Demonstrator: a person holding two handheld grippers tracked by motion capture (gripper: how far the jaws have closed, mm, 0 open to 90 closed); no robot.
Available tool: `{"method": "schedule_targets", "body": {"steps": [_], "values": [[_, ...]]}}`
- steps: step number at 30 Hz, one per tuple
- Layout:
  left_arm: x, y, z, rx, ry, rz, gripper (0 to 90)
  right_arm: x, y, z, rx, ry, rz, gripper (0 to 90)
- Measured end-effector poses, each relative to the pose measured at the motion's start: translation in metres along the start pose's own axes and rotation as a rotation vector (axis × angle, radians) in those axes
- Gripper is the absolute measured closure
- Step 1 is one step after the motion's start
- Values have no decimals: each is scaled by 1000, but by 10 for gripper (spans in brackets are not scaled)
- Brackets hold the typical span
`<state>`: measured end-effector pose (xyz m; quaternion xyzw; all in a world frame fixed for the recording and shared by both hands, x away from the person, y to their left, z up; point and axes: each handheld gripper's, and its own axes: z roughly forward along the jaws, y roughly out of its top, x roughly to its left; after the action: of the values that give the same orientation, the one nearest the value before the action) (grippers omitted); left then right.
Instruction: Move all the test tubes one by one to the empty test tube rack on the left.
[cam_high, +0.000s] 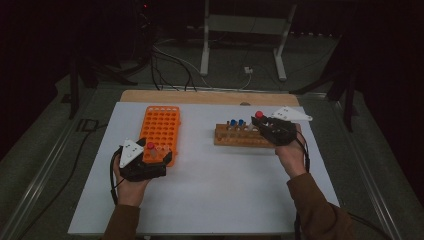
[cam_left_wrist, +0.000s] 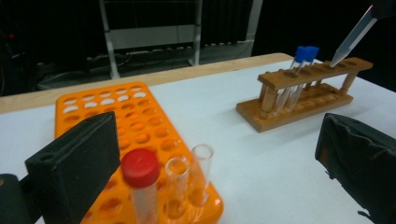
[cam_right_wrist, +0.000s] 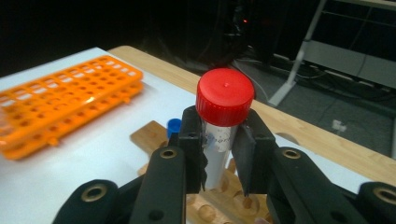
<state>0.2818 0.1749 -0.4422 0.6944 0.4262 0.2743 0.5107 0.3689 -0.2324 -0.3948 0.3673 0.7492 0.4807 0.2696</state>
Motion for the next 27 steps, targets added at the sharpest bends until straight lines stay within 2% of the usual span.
{"method": "schedule_targets", "body": {"steps": [3, 5, 10, 14, 16, 27], "values": [[-5, 4, 2, -17, 1, 28, 13, 2, -2, -5, 5, 28, 16, 747], [-8, 6, 4, -30, -7, 28, 36, 5, -4, -6, 16, 41, 8, 746], [-20, 11, 13, -13, -20, 61, 45, 16, -9, -7, 41, 86, -6, 746], [-29, 13, 20, -16, -49, 66, 59, 25, -11, -6, 50, 131, -2, 746], [-37, 15, 28, -24, -79, 53, 63, 30, -11, -5, 54, 149, -5, 745], [-74, 18, 60, 17, -167, 89, 107, 68, -5, 5, 78, 266, -26, 744]]}}
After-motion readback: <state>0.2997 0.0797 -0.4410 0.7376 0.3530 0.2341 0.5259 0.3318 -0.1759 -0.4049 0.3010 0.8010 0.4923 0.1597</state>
